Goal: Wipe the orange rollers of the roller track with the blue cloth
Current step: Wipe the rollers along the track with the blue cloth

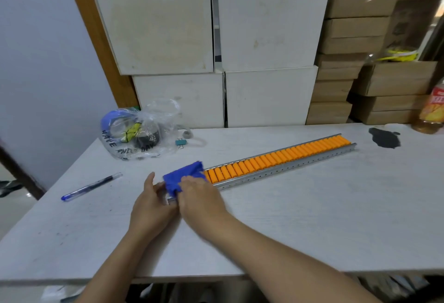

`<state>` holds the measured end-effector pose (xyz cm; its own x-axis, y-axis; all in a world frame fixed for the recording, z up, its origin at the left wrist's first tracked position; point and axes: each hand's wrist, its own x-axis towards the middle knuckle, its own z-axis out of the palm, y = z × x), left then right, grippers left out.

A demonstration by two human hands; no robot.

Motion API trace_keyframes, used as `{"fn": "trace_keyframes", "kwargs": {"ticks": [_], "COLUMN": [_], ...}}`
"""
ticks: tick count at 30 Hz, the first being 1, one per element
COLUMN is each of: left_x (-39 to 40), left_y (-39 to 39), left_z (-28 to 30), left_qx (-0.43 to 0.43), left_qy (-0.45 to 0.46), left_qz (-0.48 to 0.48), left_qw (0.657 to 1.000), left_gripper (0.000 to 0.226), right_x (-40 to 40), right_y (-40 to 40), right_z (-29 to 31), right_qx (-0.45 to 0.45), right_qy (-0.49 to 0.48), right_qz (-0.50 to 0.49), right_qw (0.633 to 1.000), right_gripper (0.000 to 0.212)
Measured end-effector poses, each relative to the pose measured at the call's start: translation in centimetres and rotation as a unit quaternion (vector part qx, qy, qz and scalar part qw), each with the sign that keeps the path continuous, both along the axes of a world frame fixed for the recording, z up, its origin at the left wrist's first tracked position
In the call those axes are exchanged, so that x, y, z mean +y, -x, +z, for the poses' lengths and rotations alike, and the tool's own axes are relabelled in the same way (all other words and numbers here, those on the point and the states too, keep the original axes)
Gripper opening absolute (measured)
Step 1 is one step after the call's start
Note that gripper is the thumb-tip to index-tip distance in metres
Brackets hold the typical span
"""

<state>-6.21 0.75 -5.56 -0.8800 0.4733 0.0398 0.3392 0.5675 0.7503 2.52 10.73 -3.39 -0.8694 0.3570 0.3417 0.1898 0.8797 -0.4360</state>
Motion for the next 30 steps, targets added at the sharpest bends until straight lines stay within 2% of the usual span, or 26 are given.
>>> {"fn": "trace_keyframes", "kwargs": {"ticks": [4, 6, 8, 10, 12, 16, 18, 20, 23, 27, 30], "left_x": [-0.3, -0.3, -0.1, -0.2, -0.3, -0.3, -0.3, -0.3, -0.4, -0.4, -0.4], "left_y": [0.2, 0.1, -0.1, 0.0, 0.0, -0.5, -0.7, -0.8, -0.7, -0.3, 0.0], "left_z": [-0.2, -0.2, -0.1, 0.0, 0.0, 0.5, 0.6, 0.7, 0.6, 0.6, 0.5], "left_qx": [-0.004, -0.007, -0.004, 0.012, 0.04, 0.068, 0.072, 0.073, 0.063, 0.029, 0.012], "left_qy": [0.008, -0.009, -0.013, 0.002, 0.02, 0.019, 0.014, 0.016, 0.009, 0.013, 0.006], "left_qz": [0.02, 0.02, 0.011, 0.002, -0.008, -0.023, -0.026, -0.027, -0.024, -0.037, -0.028], "left_qw": [1.0, 1.0, 1.0, 1.0, 0.999, 0.997, 0.997, 0.997, 0.998, 0.999, 1.0], "left_gripper": [0.11, 0.115, 0.114, 0.103, 0.083, 0.069, 0.064, 0.065, 0.066, 0.089, 0.095], "right_x": [-1.7, -0.4, 1.2, 2.6, 3.7, 5.7, 6.2, 6.2, 5.5, 4.2, 2.3], "right_y": [2.3, 1.5, -0.9, -4.3, -8.0, -14.7, -17.0, -18.5, -19.5, -16.4, -10.7], "right_z": [1.4, 2.0, 2.5, 2.5, 2.1, 0.3, -0.3, -0.6, -0.2, 2.0, 3.0], "right_qx": [-0.07, -0.035, 0.011, 0.029, 0.005, -0.048, -0.074, -0.135, -0.175, -0.061, -0.072], "right_qy": [0.085, 0.133, 0.141, 0.132, 0.133, 0.15, 0.127, 0.083, 0.077, 0.14, 0.158], "right_qz": [0.078, 0.099, 0.105, 0.109, 0.098, 0.012, -0.012, 0.006, 0.041, 0.028, 0.08], "right_qw": [0.991, 0.986, 0.984, 0.985, 0.986, 0.987, 0.989, 0.987, 0.981, 0.988, 0.982], "right_gripper": [0.024, 0.024, 0.022, 0.02, 0.022, 0.039, 0.042, 0.048, 0.073, 0.062, 0.046]}}
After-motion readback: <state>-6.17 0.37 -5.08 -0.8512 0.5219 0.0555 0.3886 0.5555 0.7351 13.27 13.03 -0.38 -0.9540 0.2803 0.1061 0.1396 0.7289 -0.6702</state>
